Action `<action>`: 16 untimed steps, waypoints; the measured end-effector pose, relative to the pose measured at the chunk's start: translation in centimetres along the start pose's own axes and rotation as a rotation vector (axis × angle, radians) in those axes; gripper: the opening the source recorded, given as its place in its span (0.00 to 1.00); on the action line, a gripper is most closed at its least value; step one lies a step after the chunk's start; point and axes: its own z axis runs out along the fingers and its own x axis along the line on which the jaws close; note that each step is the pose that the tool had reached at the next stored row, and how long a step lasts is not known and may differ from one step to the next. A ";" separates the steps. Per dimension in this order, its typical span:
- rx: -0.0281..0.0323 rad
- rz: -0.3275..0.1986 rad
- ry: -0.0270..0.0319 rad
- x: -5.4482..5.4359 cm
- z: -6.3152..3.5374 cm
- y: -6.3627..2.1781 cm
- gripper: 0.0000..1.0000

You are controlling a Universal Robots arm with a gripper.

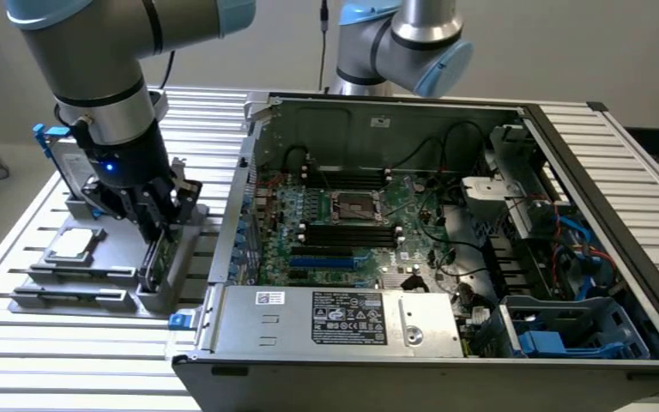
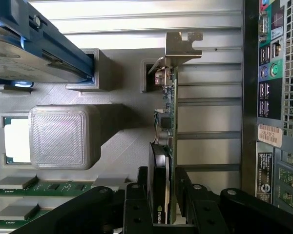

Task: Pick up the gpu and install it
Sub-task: 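Pick up the gpu and move the gpu toward the slot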

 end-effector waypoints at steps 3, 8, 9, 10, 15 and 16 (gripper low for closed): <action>0.0000 0.000 0.0000 0.0 0.00 0.00 0.35; 0.0000 0.000 0.0000 0.0 0.00 0.00 0.27; -0.0001 0.000 0.0000 0.0 0.00 0.00 0.27; -0.0001 0.000 0.0000 0.0 0.00 0.00 0.27; -0.0001 0.000 -0.0001 0.0 0.01 0.00 0.27; -0.0001 0.000 -0.0001 0.0 0.01 0.00 0.27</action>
